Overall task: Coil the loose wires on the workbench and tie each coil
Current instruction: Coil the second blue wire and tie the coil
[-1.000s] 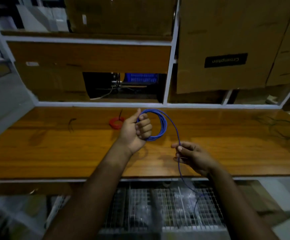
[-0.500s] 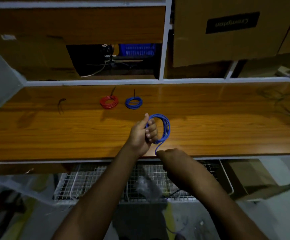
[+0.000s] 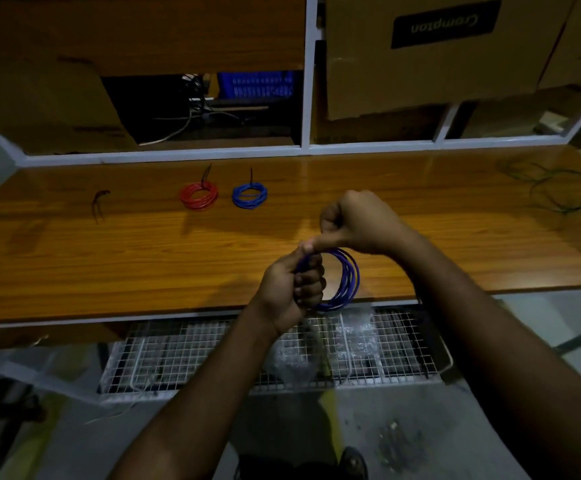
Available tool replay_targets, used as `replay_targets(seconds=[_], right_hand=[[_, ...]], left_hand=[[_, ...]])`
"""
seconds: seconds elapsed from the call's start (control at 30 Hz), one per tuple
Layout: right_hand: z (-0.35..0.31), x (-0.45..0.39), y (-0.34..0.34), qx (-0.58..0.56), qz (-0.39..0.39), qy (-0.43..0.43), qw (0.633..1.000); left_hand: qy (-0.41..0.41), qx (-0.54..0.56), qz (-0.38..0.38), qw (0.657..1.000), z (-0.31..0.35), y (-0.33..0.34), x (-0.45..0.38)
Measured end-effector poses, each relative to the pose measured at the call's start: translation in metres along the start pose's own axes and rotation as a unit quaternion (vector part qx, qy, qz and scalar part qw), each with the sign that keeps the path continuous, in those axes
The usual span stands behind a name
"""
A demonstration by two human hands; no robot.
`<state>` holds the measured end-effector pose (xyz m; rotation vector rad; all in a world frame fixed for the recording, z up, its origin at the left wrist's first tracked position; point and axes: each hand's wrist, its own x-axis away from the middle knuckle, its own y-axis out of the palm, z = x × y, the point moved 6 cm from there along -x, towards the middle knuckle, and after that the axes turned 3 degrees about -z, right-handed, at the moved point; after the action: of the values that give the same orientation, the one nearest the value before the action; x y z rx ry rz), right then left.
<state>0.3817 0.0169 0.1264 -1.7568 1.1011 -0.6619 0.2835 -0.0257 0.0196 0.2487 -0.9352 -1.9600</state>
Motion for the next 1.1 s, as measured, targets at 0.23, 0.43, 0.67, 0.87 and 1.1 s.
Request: replay_targets(seconds=[0.23, 0.43, 0.67, 0.87, 1.1], right_hand=[[0.044, 0.021, 0.035, -0.363, -0.159, 0.005, 0.918], [0.119, 0.061, 0.068, -0.603, -0.118, 0.120, 0.780], [0.104, 0.094, 0.119, -0.349, 0.073, 0.248, 0.901], [0.003, 0.086, 0.131, -0.048, 0.015, 0.129, 0.990], [-0.043, 0.064, 0.073, 0.000, -0.050, -0.028, 0.998]], left_hand=[[-0.080, 0.027, -0.113, 0.990, -0.022, 0.007, 0.014], [0.045, 0.150, 0.027, 0.987, 0.020, -0.046, 0.014], [0.092, 0.168, 0.065, 0.979, 0.031, -0.061, 0.004], [0.107, 0.146, 0.109, 0.977, 0.025, -0.064, -0.011], [0.079, 0.078, 0.124, 0.986, 0.017, -0.055, -0.014]])
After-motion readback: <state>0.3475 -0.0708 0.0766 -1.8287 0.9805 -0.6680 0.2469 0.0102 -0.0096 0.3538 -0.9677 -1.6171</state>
